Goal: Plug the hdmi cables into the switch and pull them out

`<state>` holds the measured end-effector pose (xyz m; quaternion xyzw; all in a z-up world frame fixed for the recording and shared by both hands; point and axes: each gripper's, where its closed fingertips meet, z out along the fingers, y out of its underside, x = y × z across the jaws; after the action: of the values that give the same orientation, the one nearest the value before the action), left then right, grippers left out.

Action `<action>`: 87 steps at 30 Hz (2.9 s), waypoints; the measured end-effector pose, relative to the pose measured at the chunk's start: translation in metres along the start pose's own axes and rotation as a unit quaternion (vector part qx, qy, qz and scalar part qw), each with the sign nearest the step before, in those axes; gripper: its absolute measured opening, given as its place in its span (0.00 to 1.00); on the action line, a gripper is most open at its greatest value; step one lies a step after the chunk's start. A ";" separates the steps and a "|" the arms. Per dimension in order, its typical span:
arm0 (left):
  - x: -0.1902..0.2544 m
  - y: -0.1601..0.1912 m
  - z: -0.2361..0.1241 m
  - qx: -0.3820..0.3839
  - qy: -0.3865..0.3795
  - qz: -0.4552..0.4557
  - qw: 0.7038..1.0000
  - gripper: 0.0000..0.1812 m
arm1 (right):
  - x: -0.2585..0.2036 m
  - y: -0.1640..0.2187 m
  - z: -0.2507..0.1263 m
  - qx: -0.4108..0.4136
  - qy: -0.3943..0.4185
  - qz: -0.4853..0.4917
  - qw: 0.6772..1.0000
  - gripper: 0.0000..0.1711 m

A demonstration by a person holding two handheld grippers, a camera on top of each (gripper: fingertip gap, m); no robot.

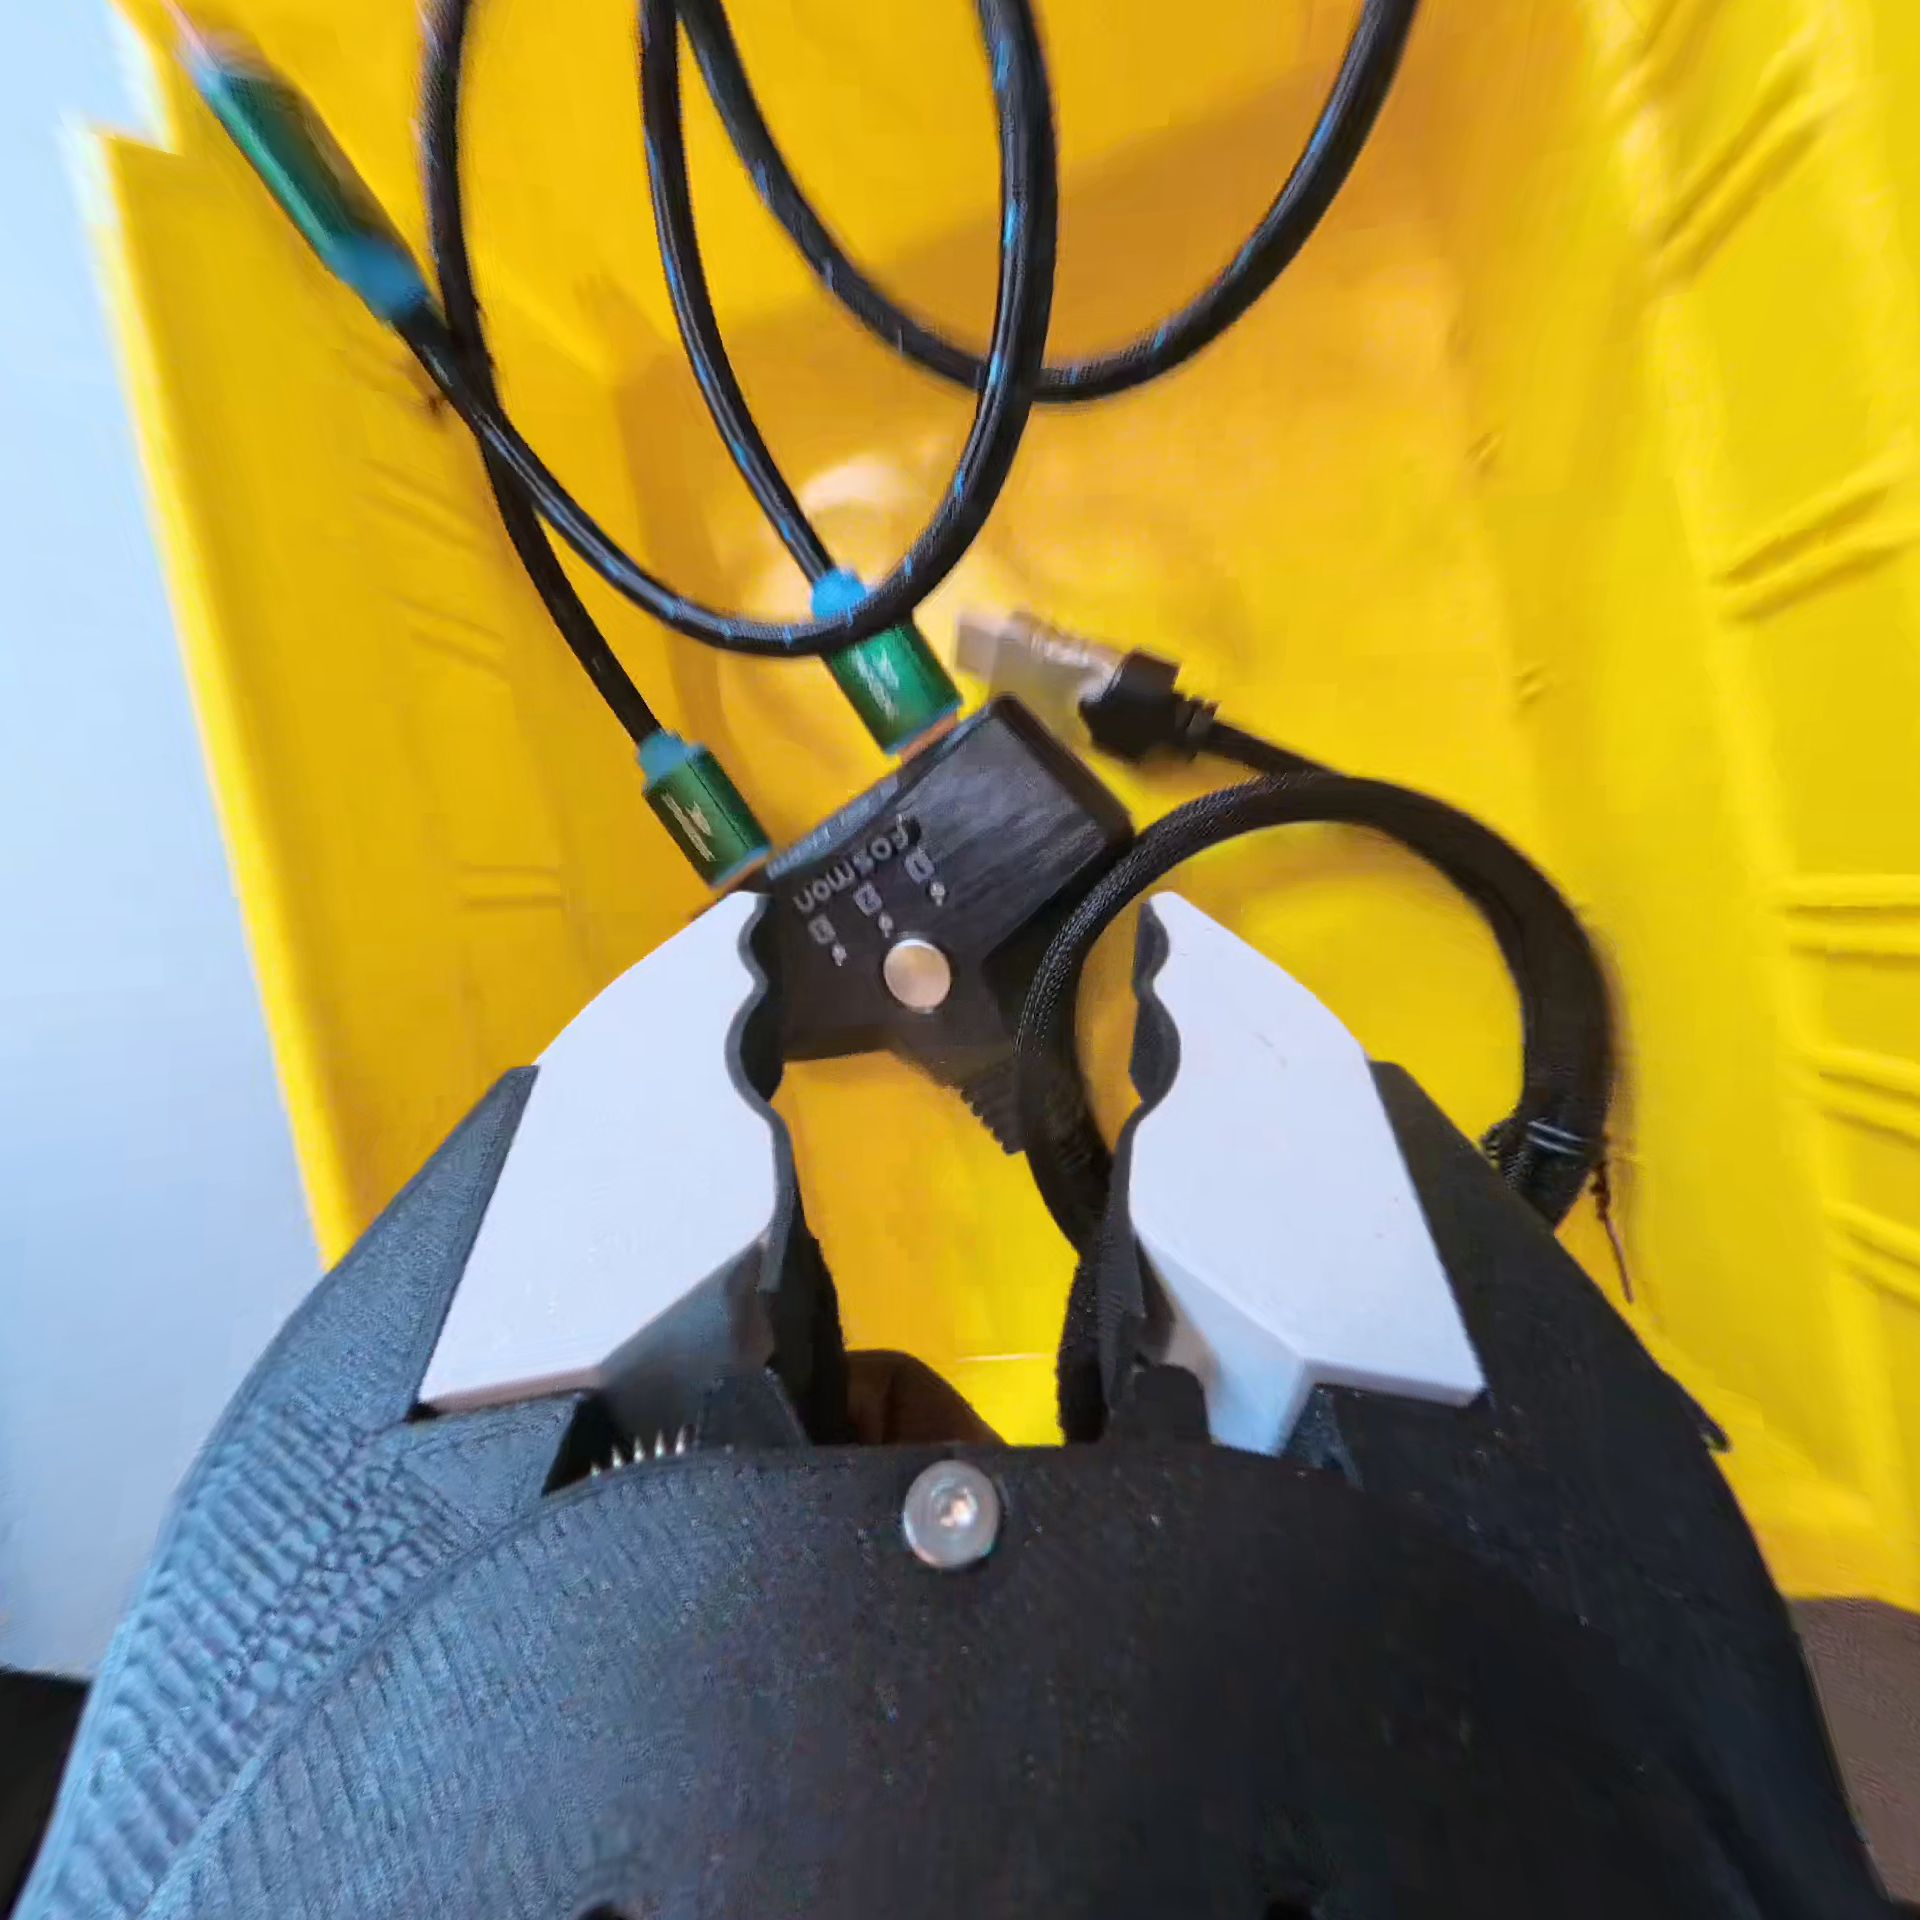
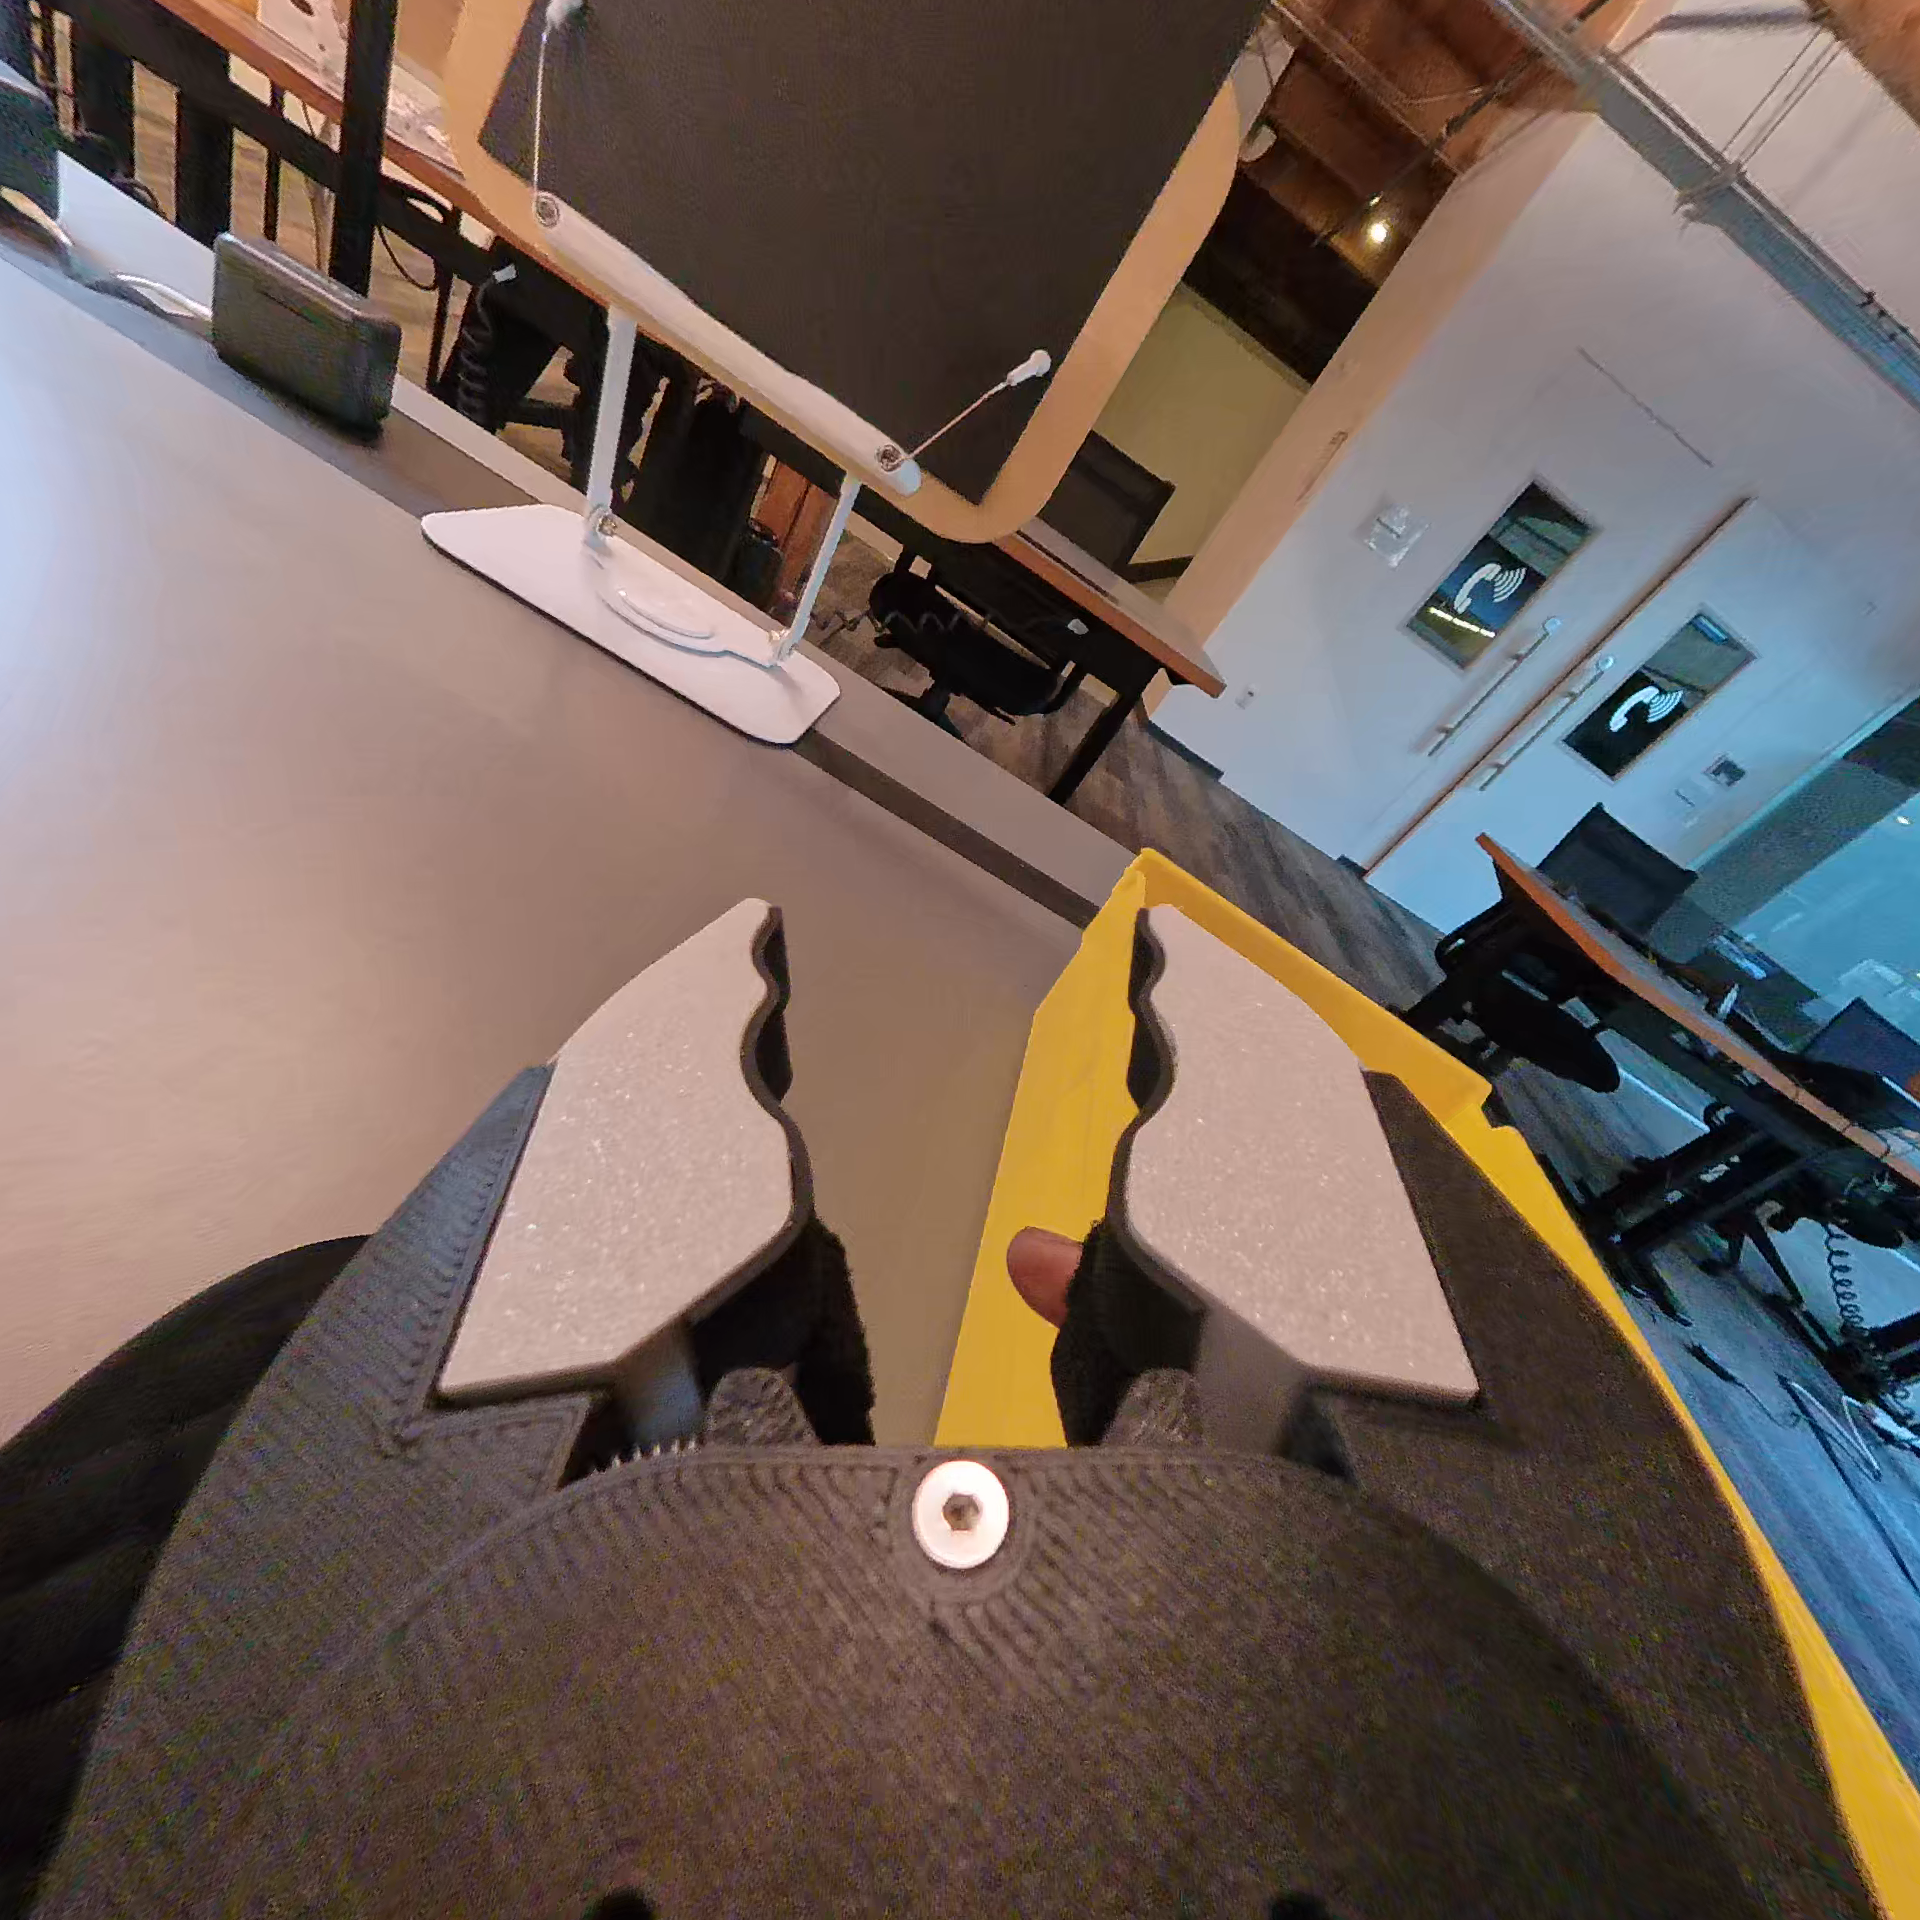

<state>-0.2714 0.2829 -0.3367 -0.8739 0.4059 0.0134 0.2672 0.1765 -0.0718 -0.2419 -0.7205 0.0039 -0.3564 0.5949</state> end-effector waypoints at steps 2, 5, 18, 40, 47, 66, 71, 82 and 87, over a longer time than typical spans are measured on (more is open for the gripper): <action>0.006 0.008 0.013 -0.029 0.027 -0.019 0.999 0.39 | 0.001 -0.002 -0.003 0.010 0.003 -0.001 1.000 0.35; 0.008 0.005 0.017 -0.005 0.037 -0.011 0.999 0.40 | 0.003 -0.001 -0.004 0.013 0.005 -0.004 1.000 0.33; 0.005 0.003 0.036 0.016 0.066 0.255 0.964 0.36 | -0.018 -0.012 0.005 0.040 -0.030 -0.060 0.997 0.28; -0.013 -0.070 -0.113 0.293 -0.364 0.292 0.835 0.29 | -0.036 -0.031 -0.001 0.086 -0.052 -0.105 0.989 0.23; 0.003 -0.103 -0.182 0.393 -0.411 0.288 0.770 0.29 | -0.038 -0.032 -0.005 0.089 -0.057 -0.108 0.988 0.23; 0.257 -0.140 -0.211 0.596 -0.286 0.425 0.618 0.29 | -0.158 -0.190 -0.029 0.246 -0.477 0.219 0.815 0.22; 0.295 -0.133 -0.205 0.597 -0.266 0.467 0.595 0.29 | -0.167 -0.183 -0.015 0.219 -0.471 0.218 0.826 0.15; 0.314 -0.123 -0.196 0.615 -0.076 0.457 0.638 0.41 | -0.147 -0.158 -0.016 0.235 -0.508 0.404 0.724 0.11; 0.303 -0.110 -0.207 0.669 0.038 0.347 0.657 0.41 | -0.130 -0.157 -0.019 0.261 -0.515 0.457 0.677 0.11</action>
<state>-0.0295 0.0287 -0.1821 -0.2551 0.5886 -0.2031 0.7397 0.0041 0.0137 -0.1718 -0.5144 -0.0670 0.4006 0.7553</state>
